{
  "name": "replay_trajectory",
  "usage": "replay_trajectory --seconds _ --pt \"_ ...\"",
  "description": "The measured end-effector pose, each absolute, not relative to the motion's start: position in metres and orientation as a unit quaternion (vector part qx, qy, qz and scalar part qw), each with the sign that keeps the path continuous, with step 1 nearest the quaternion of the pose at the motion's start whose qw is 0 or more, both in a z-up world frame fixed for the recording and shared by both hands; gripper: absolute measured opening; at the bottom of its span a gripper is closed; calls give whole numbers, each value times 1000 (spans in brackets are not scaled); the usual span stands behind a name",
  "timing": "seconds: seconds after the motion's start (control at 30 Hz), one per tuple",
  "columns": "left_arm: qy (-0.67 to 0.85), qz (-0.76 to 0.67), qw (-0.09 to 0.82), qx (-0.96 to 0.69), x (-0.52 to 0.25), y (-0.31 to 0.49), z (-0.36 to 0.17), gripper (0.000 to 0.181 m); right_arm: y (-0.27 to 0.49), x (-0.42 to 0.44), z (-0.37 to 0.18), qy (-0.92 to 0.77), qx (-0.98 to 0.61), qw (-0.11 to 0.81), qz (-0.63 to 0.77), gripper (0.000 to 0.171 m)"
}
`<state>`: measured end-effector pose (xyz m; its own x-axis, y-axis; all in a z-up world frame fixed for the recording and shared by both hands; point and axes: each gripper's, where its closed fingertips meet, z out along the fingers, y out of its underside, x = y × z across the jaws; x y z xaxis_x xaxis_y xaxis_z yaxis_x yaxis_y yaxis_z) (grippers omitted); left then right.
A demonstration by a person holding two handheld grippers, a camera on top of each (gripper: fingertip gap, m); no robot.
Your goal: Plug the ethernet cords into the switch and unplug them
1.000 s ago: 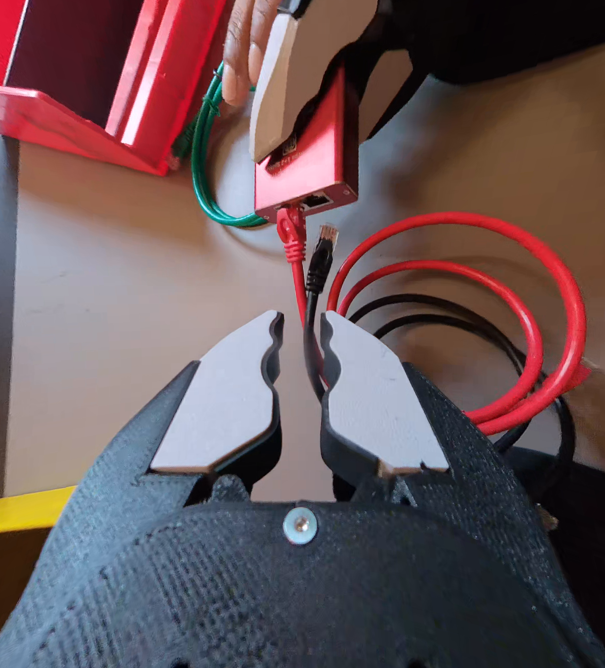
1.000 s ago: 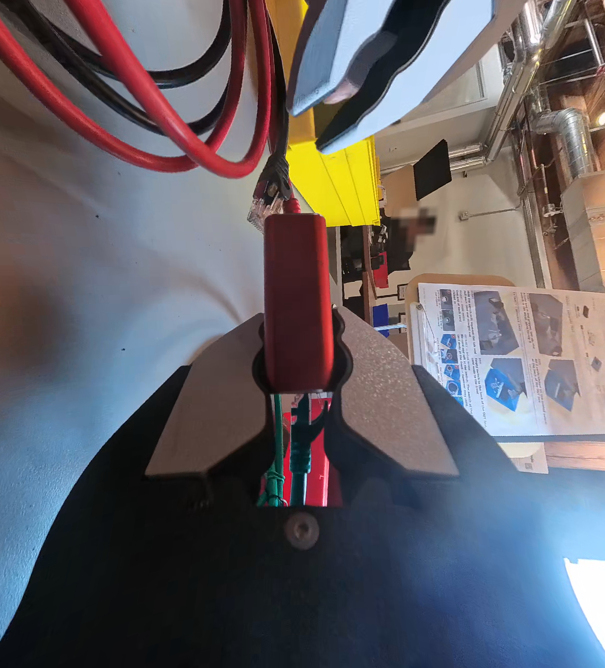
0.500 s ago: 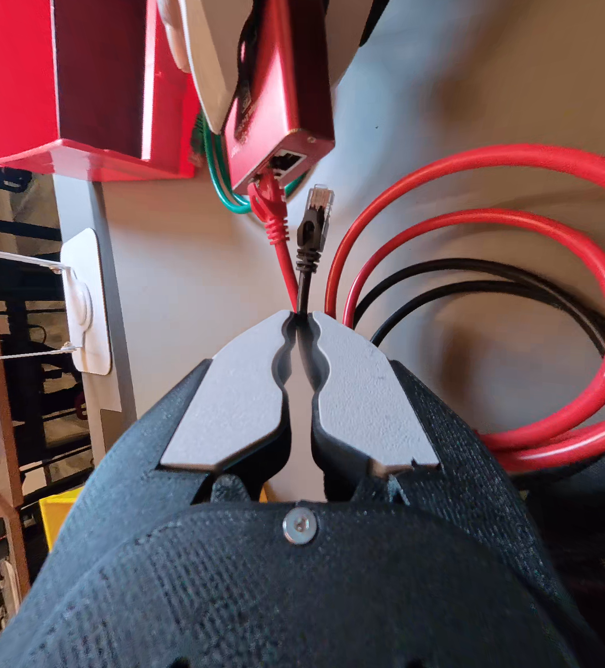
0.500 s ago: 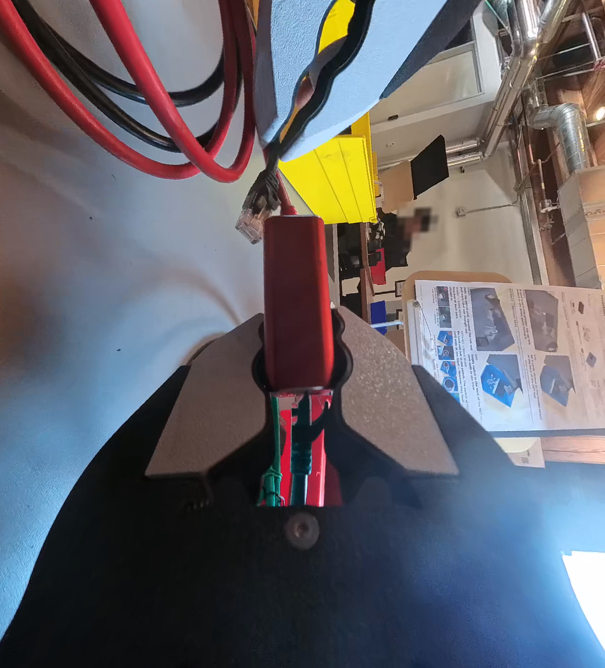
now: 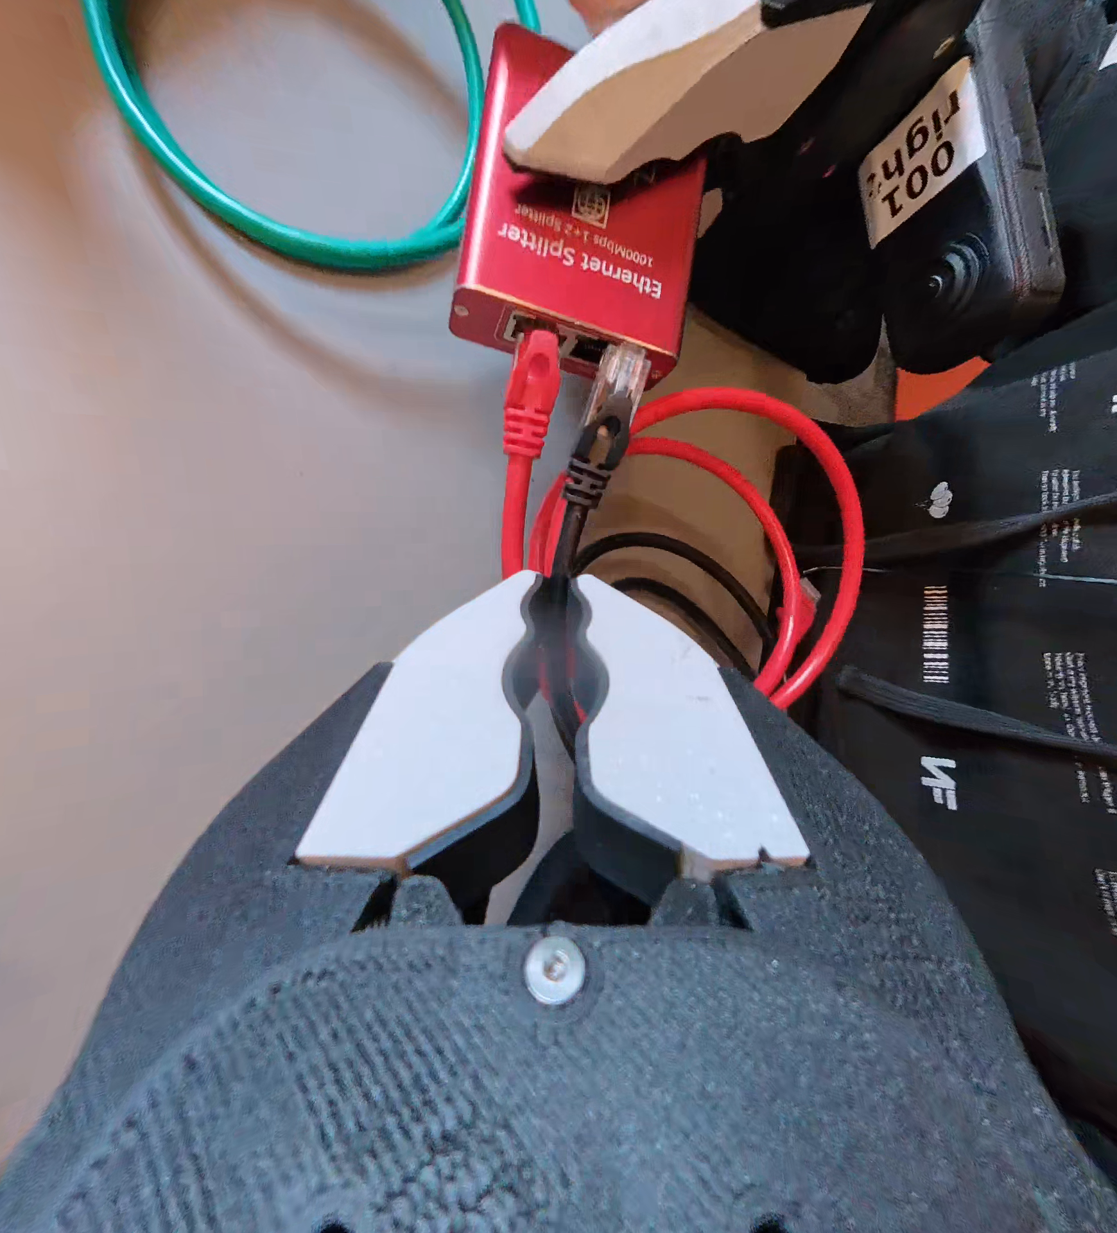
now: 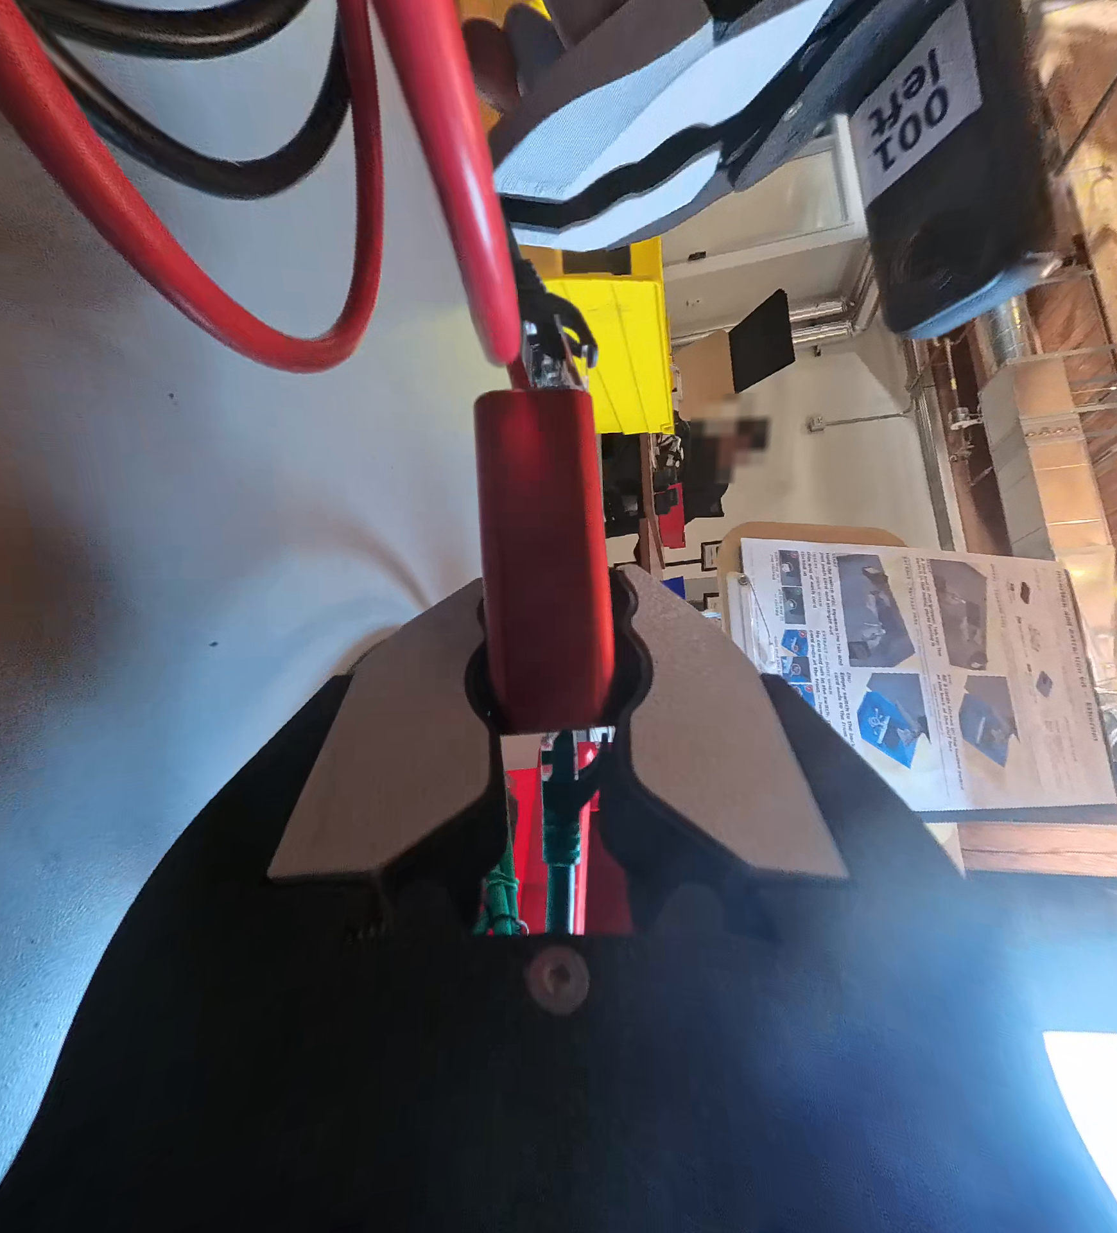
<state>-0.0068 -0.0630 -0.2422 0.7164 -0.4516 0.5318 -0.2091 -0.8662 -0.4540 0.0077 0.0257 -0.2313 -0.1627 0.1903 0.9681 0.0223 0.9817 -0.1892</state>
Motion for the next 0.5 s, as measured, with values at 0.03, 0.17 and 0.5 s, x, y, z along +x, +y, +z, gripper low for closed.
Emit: replay_trajectory --seconds 0.03,0.17,0.5 --pt "173 -336 174 -910 -7 -63 -245 5 26 8 -233 -761 -69 642 63 29" --pt "142 -358 147 -911 -8 -65 -251 6 24 7 -236 -764 -59 641 50 30" --pt "137 -355 99 -919 -6 -70 -256 5 19 7 -236 -765 -42 642 33 30"
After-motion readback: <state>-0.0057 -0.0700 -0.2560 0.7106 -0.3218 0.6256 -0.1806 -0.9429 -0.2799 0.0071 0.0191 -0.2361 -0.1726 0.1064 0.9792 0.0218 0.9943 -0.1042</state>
